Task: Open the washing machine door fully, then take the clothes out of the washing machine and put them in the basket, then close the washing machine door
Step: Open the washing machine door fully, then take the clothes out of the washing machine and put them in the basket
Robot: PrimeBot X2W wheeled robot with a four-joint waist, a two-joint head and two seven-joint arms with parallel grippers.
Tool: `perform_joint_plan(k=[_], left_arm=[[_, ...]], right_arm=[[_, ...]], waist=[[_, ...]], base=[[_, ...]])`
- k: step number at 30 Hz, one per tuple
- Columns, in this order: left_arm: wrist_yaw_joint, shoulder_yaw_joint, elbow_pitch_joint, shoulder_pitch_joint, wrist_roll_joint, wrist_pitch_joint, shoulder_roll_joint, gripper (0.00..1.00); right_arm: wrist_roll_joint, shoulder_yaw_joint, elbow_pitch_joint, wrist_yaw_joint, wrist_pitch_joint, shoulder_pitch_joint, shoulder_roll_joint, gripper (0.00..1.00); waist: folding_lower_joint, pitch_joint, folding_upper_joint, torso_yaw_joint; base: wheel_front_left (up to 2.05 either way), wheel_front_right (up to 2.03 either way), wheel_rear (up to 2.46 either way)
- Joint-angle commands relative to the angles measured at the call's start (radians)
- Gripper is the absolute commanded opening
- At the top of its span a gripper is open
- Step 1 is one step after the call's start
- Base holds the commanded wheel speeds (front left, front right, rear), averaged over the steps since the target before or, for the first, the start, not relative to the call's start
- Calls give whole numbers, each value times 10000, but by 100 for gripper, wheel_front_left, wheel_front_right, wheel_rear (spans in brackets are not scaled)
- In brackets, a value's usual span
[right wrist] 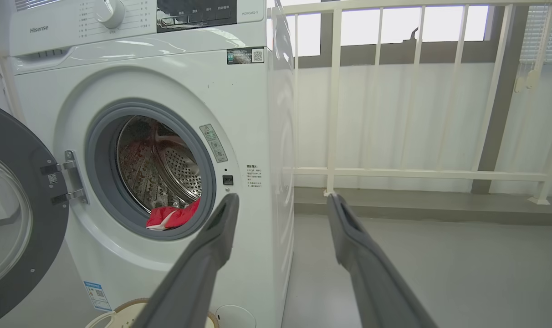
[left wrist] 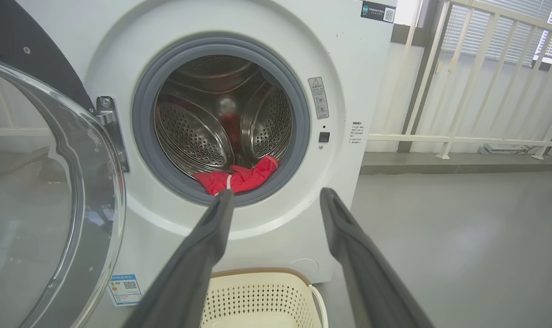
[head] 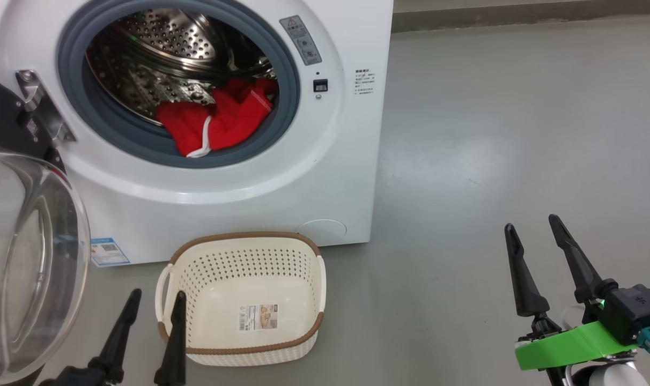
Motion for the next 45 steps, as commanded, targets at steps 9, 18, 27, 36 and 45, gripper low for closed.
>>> perform_joint_plan(k=[9,18,27,36,45], left_arm=[[31,369,-167,-161,181,-47,66,100],[257,380,-181,-199,407,-47,46,100],[288,313,-116,-204,432,-47,71,100],[228,363,-349,-189,289,-47,72,100],[317,412,-430,-175,285,-47,17,100]], right_arm=[[104,221,-158,63,-63,88,-20,100],[174,335,-78,63,-63,126,-20,100],[326,436,-8,63,-63,170,-20,100],[350,505,45,63,-63,122,-20,100],[305,523,71,63,-63,44,-20,100]], waist=[[0,-23,0,107],[0,-48,0,158],[0,-52,0,212],[0,42,0,201],[0,141,0,179]], base=[[0,0,0],[15,-15,0],[117,-117,0],[171,-171,0],[54,-54,0]])
